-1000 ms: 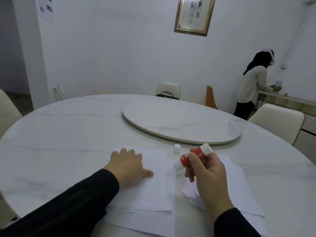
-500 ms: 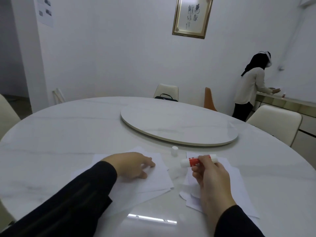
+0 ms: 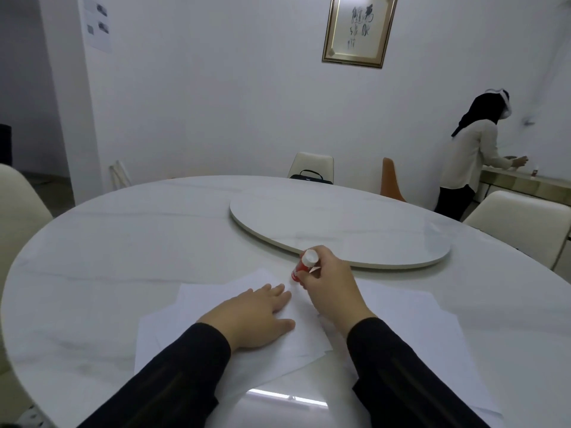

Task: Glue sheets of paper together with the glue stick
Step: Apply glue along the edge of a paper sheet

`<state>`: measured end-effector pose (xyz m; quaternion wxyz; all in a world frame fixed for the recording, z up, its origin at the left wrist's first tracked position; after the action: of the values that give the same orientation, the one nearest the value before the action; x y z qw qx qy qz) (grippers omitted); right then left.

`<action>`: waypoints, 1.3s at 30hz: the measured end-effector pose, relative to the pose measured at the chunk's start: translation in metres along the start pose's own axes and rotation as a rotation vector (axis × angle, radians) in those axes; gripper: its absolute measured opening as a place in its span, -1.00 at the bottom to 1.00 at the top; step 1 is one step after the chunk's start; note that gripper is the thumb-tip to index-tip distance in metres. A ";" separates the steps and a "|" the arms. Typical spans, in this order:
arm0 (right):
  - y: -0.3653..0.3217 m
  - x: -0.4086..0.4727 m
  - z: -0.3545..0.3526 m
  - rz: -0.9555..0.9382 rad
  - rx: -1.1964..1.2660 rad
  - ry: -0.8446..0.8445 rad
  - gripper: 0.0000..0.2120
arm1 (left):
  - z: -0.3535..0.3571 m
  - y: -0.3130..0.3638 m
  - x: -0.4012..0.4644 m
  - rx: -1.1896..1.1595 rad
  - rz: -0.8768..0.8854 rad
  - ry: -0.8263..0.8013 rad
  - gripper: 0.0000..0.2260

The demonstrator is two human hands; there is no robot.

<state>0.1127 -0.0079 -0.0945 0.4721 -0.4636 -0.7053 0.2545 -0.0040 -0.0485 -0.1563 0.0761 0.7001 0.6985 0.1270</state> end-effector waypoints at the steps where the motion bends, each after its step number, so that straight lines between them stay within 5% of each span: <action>1: 0.001 -0.001 0.003 -0.011 -0.011 -0.020 -0.90 | 0.001 -0.001 0.001 -0.003 -0.005 -0.005 -0.45; 12: -0.004 -0.021 -0.023 -0.117 -0.330 -0.264 -0.86 | -0.006 0.006 -0.002 0.012 0.020 -0.044 -0.51; 19: 0.000 -0.042 -0.047 -0.059 -0.160 -0.366 -0.83 | -0.005 0.007 -0.004 0.014 0.016 -0.013 -0.51; 23: 0.012 -0.033 -0.072 0.113 0.380 -0.043 -0.88 | -0.008 0.011 -0.004 0.020 0.045 -0.019 -0.48; 26: 0.022 -0.025 -0.083 0.145 0.485 0.220 -0.89 | -0.016 0.010 -0.008 -0.114 0.073 -0.048 -0.52; 29: 0.024 -0.025 -0.083 0.124 0.467 0.282 -0.89 | -0.036 -0.008 -0.012 -0.051 -0.180 0.231 -0.61; 32: 0.022 -0.025 -0.081 0.098 0.445 0.293 -0.90 | -0.036 -0.009 -0.019 0.275 -0.259 0.192 -0.57; 36: 0.024 -0.026 -0.080 0.089 0.433 0.301 -0.89 | -0.023 -0.008 -0.017 0.026 -0.057 -0.044 -0.51; 39: 0.023 -0.027 -0.081 0.074 0.432 0.327 -0.89 | -0.027 -0.009 -0.013 -0.165 -0.080 0.070 -0.52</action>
<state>0.1984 -0.0285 -0.0902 0.6580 -0.4126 -0.5315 0.3380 -0.0202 -0.0633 -0.1335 0.1140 0.6581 0.7153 0.2056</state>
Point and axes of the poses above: each hand's wrist, its own x-axis towards the middle knuckle, its own z-axis out of the palm, y = z × x, the point moved 6 cm from there along x, towards the middle knuckle, and after that the axes turned 13 degrees about y, right-handed, at the moved point
